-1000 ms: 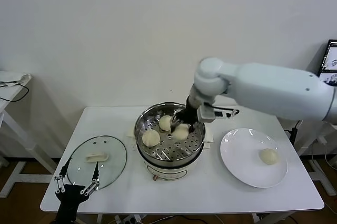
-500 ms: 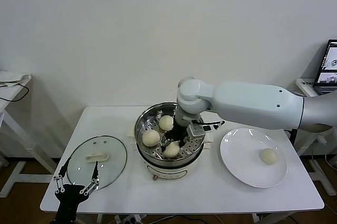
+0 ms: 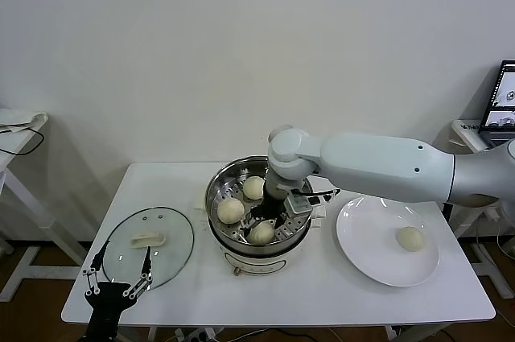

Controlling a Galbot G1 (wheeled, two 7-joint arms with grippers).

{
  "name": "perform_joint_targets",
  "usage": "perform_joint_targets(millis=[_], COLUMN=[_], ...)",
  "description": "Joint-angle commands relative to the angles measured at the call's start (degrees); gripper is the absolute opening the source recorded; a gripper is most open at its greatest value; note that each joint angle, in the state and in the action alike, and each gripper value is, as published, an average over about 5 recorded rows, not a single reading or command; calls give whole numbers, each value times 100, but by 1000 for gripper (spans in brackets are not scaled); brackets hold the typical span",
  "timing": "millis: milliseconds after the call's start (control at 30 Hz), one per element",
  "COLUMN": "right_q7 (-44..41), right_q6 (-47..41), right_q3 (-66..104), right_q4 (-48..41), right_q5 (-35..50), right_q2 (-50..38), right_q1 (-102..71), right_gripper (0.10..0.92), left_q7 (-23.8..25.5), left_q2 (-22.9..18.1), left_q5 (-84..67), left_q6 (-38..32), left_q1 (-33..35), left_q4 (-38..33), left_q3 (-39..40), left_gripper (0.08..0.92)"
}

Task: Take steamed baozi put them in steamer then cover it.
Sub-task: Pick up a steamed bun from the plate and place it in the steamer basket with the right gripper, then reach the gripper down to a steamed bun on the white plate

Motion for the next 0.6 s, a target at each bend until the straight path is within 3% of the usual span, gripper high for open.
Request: perform_joint_targets(millis=[33,167,367,467,600], right_q7=[-223,-831,-1520,-1813,-2009], right_q6=[-68,-966,-3721,-4322,-4409], right_q3=[828,987,873,792,819], right_q4=[-321,-687,-1610,-2247,-2796], right_q5=[439,1712,3776,3949,3551], right_q2=[-524,-1293,-2456,-2769,-3033], right_q1=[77,370,425,224,-319], right_gripper=[822,823,823,823,823], left_q7=[-2,0,3,4,3], left_q2=[27,47,58,58,56], left_q5=[3,3,19,27,33], left_q6=[3,7,20,27,42], left_q1=[8,3,1,6,11], left_q4=[-8,-4,-6,-25,-48], left_q3=[0,7,61,72,67], left_gripper=[823,823,823,823,823])
